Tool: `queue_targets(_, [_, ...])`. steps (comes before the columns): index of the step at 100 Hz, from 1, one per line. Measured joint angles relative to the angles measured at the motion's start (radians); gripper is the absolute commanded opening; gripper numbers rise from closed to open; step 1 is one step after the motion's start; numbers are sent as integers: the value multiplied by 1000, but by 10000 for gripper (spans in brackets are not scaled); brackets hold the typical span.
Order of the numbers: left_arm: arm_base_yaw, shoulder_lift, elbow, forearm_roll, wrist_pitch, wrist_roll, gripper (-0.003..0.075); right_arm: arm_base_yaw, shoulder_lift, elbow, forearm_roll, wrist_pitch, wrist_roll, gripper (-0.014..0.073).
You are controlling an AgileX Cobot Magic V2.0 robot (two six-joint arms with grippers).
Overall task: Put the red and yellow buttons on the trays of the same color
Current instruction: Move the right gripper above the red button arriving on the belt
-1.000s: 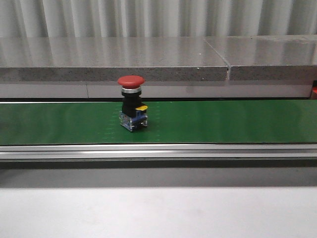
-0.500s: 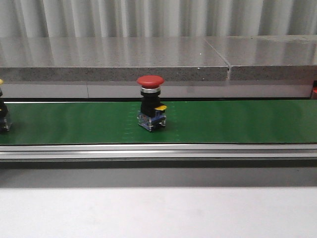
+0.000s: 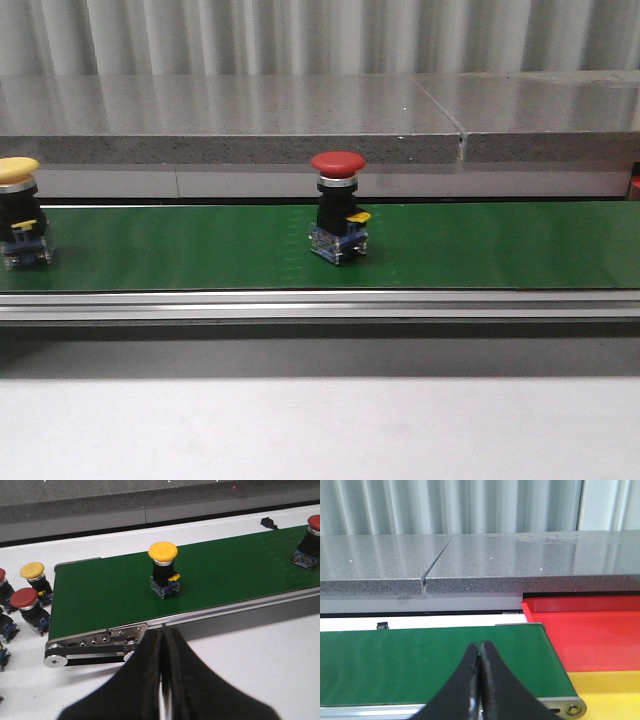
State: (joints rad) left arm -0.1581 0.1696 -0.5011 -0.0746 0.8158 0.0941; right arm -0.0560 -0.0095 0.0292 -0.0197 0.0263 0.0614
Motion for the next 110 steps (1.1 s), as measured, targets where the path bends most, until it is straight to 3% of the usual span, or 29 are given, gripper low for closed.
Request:
queue_targets(24, [0, -19, 1, 16, 19, 2, -20, 0, 36, -147, 0, 212, 0, -71])
queue_targets(56, [0, -19, 1, 16, 23, 2, -20, 5, 320, -446, 0, 465, -26, -71])
queue_targets(92, [0, -19, 1, 16, 25, 2, -20, 99, 665, -734, 29, 690, -50, -62])
queue_targets(101, [0, -19, 1, 16, 27, 2, -20, 138, 741, -801, 41, 736, -50, 6])
queue_targets(110, [0, -19, 1, 16, 27, 2, -20, 177, 807, -861, 44, 772, -52, 148])
